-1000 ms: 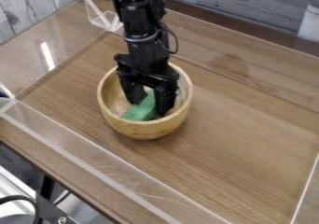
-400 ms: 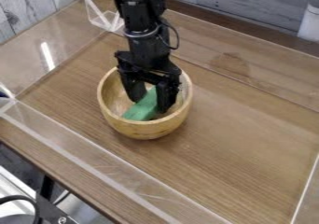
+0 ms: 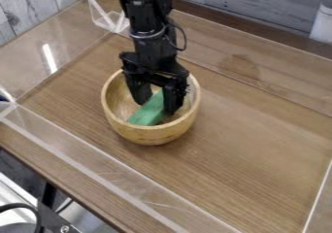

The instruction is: Remove the green block from inside the brown bowl and put it on the table

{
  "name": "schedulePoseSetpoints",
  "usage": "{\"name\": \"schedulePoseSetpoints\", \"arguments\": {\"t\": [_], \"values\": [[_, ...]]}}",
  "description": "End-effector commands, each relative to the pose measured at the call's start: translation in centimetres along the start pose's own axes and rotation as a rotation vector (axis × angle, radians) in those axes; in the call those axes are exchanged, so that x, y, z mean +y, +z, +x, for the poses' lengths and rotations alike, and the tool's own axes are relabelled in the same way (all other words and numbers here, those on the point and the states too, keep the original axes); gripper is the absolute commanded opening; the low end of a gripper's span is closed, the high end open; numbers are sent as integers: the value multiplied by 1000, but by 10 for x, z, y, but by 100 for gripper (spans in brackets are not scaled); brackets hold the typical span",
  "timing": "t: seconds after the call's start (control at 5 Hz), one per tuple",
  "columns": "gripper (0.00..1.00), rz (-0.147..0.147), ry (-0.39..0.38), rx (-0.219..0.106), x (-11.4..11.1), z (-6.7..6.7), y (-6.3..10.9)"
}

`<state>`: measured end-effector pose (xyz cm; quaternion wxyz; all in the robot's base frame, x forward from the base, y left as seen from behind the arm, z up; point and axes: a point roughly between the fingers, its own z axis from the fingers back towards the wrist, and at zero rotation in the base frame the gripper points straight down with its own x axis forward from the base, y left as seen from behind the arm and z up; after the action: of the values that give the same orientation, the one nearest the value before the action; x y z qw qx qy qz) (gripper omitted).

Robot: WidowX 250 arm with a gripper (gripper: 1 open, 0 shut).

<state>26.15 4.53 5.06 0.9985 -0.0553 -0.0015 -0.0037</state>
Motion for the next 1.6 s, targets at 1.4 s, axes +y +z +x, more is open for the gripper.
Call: {"name": "schedulePoseSetpoints", "arguments": {"t": [1.4], "values": [[100, 21, 12, -30, 4, 15, -3]]}}
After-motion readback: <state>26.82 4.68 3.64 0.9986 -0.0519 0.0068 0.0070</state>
